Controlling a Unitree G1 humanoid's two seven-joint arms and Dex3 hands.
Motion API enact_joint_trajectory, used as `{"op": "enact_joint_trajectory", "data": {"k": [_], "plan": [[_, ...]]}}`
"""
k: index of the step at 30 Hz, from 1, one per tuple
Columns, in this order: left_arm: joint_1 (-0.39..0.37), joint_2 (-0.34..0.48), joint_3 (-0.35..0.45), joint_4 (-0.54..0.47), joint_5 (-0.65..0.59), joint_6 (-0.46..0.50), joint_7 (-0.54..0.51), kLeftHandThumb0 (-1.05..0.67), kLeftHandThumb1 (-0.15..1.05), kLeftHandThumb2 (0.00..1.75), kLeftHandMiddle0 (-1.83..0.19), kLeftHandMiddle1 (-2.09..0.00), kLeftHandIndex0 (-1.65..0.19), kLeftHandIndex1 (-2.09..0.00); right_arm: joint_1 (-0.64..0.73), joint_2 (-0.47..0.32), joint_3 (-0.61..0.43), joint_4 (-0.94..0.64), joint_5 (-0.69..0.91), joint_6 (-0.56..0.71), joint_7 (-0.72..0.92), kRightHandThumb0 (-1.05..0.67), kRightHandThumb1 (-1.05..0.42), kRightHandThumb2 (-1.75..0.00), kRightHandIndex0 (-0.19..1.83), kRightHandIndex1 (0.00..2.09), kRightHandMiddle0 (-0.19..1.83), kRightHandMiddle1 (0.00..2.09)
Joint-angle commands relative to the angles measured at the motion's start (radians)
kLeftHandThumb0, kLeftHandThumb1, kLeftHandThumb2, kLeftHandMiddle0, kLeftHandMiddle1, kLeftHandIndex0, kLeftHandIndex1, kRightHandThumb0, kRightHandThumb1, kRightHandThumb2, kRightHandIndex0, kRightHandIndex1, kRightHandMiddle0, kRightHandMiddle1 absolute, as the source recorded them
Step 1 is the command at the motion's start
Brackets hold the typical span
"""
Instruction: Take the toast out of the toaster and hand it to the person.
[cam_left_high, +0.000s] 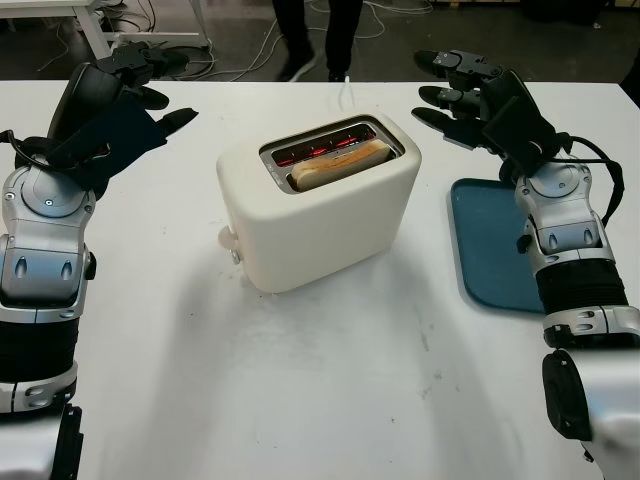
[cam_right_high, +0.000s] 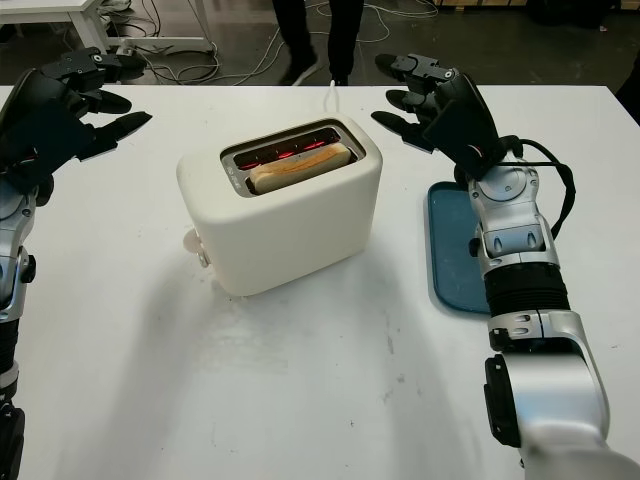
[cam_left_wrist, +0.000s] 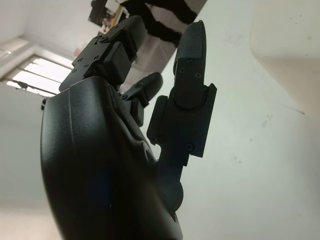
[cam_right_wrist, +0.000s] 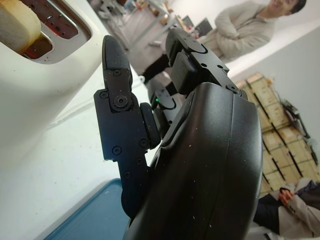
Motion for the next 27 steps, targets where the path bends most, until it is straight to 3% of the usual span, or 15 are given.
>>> {"op": "enact_joint_trajectory", "data": {"k": [1, 27], "plan": [[-0.01, 0.008, -0.002, -0.01, 0.018, 0.01, 0.003, -0.49, 0.92, 0.18, -0.24, -0.91, -0.44, -0.37, 0.011, -0.003, 0.002, -0.007, -0.004, 0.007, -0.005, -0.42, -0.92, -0.14, 0.54, 0.01, 0.5, 0.0], [-0.014, 0.005, 0.0, -0.009, 0.01, 0.009, 0.002, -0.49, 0.92, 0.18, -0.24, -0.87, -0.44, -0.33, 0.005, -0.003, 0.001, -0.002, 0.0, 0.022, -0.001, -0.41, -0.92, -0.14, 0.54, 0.01, 0.5, 0.01]]}}
